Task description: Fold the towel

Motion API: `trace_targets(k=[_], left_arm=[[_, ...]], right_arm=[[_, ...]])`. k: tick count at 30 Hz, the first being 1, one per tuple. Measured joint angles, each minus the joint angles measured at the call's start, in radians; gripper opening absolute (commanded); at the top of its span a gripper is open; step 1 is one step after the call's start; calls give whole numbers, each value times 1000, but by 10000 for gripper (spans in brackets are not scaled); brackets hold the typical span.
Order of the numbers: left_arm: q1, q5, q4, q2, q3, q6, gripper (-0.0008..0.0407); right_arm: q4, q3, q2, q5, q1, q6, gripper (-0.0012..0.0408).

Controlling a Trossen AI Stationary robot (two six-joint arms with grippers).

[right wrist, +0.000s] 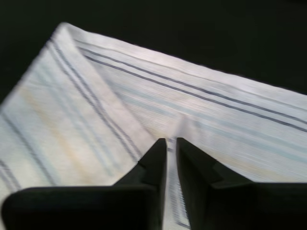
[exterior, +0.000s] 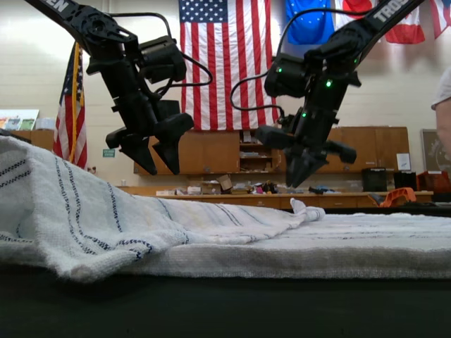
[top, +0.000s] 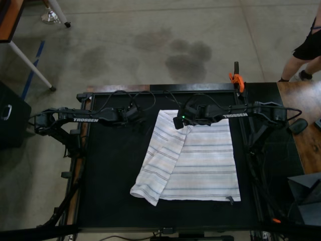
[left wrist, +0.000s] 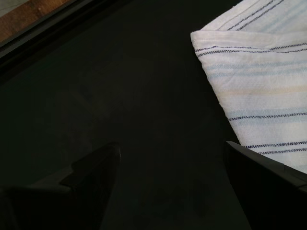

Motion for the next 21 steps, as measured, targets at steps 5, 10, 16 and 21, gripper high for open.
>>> trace_targets(k=[5,10,16,21], left_arm=[[0,0,0,0,0,0,296],[0,0,0,0,0,0,296],[0,0,1,0,0,0,296],[0,0,2,0,0,0,296]], right_arm=[[16,-1,27,-8,0,37,173],[14,-2,49,-10,-2,60,170],[36,-2,63,1,-2,60,110],[49,-2,63,8,-2,59,46]])
